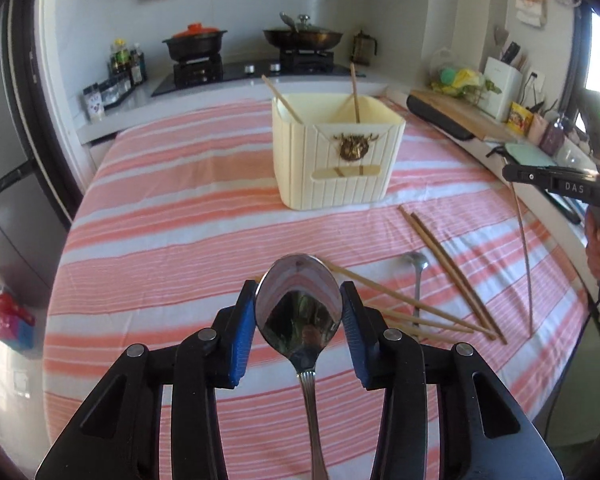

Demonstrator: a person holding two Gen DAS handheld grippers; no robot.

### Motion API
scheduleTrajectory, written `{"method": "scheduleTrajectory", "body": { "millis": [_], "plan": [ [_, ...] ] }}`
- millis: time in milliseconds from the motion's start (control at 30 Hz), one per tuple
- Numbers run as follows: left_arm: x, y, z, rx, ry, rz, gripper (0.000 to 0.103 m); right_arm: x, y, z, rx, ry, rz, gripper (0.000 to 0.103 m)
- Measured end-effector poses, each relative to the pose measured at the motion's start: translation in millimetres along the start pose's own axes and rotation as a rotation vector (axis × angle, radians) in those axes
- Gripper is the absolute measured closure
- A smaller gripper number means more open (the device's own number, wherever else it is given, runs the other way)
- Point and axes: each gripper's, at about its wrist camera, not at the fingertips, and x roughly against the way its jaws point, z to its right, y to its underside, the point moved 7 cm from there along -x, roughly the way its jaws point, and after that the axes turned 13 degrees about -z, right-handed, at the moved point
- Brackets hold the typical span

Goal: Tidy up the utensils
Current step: 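Carry the spoon and chopstick over the holder and lower them in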

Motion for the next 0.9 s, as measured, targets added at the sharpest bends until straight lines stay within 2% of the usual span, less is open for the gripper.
{"method": "scheduleTrajectory", "body": {
  "millis": [233, 567, 900],
  "plan": [
    [50, -3, 6, 0.017, 0.053, 0.102, 0.062, 79, 11, -21, 0.031, -0.018, 0.174, 0.097],
    [81, -19, 9, 0.044, 0.117, 0.16, 0.062, 125, 9, -36, 0.016, -0.017, 0.344, 0.097],
    [91, -44, 5, 0.035, 0.127, 0.174, 0.062, 128, -6, -37, 0.021, -0.027, 0.371, 0.097]
  ]
}}
